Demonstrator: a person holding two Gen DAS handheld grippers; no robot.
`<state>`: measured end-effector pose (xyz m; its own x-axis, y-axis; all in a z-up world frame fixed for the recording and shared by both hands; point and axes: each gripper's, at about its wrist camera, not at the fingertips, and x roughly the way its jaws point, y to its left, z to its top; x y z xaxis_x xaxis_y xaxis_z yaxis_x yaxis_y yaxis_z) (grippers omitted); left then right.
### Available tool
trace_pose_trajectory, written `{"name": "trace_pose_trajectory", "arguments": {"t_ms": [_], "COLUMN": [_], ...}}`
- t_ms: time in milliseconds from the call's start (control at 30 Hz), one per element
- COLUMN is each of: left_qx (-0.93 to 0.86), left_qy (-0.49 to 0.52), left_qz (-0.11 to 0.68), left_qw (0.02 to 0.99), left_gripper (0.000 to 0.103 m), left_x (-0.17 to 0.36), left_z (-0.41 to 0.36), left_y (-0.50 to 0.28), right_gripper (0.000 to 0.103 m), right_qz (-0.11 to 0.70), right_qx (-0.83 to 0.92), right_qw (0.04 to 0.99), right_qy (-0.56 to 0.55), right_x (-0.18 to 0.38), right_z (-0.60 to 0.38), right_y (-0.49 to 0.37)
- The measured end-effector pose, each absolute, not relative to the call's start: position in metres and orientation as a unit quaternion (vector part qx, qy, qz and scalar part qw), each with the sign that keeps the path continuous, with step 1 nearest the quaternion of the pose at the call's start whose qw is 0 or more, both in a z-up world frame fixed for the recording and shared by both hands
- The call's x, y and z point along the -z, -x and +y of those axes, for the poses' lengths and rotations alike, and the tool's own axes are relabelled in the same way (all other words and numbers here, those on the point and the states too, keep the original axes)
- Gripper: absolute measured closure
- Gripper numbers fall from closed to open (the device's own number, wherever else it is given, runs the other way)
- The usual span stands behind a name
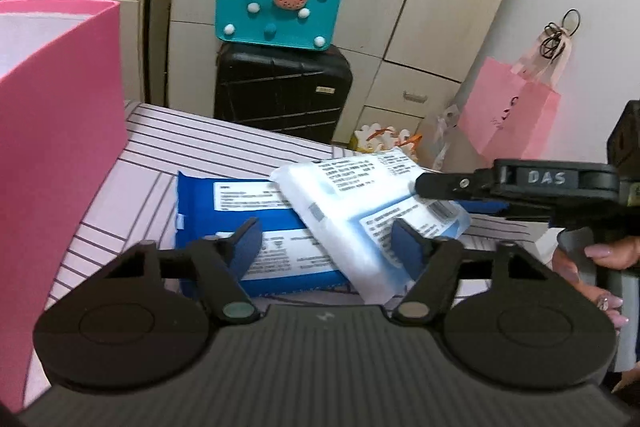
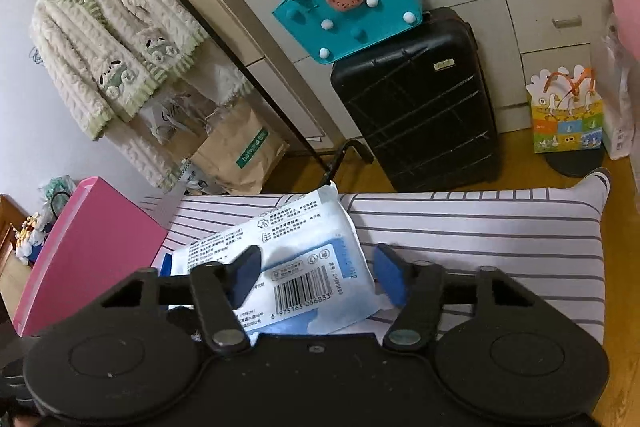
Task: Organize soft objects
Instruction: 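Close both tools on the white wipes packet from either side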
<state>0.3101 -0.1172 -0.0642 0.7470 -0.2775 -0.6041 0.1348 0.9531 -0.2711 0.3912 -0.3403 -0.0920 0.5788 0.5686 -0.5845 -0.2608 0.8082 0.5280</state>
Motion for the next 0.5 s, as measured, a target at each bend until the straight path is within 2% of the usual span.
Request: {"name": "trace_pose_trajectory", "arguments": {"t_ms": [67, 100, 200, 500], "left_qx": [0.117, 0.124, 0.13, 0.137], "left_qy": [0.11, 0.115, 0.122, 0.122], "left_qz": [0.334, 0.335, 0.335, 0.33], "left_qw": [0.929, 0.927, 0.925, 0.926], "left_gripper": [0.054, 0.066, 0.074, 0.076], "left_x": [0.065, 0.066, 0.068, 0.067], "left_z": [-0.117, -0.118, -0.119, -0.117], "left_y": [-0.309, -0.308, -0.306, -0.297], "right_gripper": [0.058, 0.062, 0.069, 0.07], "right_qz": [0.39, 0.39, 0.388, 0.4], "right_qx": [-0.235, -0.234, -0.227, -0.227], "right_qw": [0.871, 0.872, 0.877, 0.878], "right_qy": [-0.183, -0.181, -0.168, -0.133], "right_x": [0.091, 0.091, 0.089, 0.081], "right_z": [-0.338, -0.34, -0.339, -0.332], "right_y": [-0.388, -0.386, -0.379, -0.352]}}
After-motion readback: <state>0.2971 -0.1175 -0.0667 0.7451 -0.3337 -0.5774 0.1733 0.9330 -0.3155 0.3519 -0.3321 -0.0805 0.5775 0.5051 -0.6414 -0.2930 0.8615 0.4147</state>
